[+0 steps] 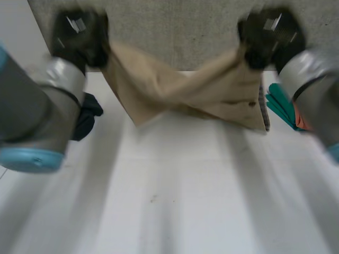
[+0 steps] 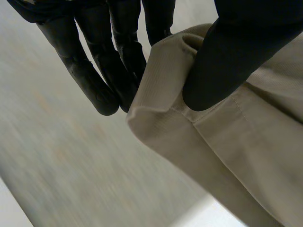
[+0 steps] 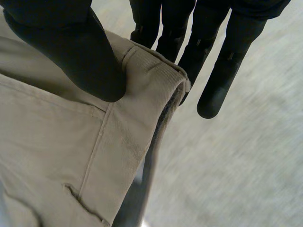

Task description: Fold the laundry.

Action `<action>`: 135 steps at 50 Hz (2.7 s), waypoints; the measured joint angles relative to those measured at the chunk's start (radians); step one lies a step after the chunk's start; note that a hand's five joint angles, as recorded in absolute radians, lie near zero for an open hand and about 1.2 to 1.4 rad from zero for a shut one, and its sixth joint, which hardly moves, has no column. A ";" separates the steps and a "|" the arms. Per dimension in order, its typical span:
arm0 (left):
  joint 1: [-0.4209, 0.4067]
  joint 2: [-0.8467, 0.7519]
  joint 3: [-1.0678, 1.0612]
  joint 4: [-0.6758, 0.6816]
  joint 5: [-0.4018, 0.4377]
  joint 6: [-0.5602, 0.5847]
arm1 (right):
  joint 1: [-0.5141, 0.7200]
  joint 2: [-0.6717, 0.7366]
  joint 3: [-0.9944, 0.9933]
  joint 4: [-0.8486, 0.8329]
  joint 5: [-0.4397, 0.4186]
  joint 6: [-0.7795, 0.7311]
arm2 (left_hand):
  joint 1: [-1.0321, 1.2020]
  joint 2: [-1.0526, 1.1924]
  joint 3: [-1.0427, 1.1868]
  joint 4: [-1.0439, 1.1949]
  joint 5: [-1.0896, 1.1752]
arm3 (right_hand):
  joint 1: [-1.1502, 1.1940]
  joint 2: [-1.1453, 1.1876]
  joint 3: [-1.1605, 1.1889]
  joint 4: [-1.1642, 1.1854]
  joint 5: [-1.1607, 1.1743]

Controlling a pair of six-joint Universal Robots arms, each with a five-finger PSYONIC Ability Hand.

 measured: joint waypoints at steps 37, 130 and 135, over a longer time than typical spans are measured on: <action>0.170 -0.709 0.882 0.029 0.114 -0.085 | 0.103 0.576 -0.588 -0.229 0.329 0.109 | -0.532 -0.506 -0.472 -0.486 -0.464 | -0.566 -0.557 -0.535 -0.537 -0.551; -0.155 -0.324 0.014 -0.218 -0.036 0.343 | -0.188 0.326 -0.049 0.580 -0.044 -0.383 | -0.001 0.002 0.004 0.001 0.007 | 0.004 0.000 0.000 0.000 0.026; -0.124 -0.517 0.251 -0.015 0.023 0.355 | -0.179 0.372 -0.063 0.310 0.022 -0.265 | -0.001 0.002 0.004 0.001 0.007 | 0.004 0.000 0.000 0.000 0.032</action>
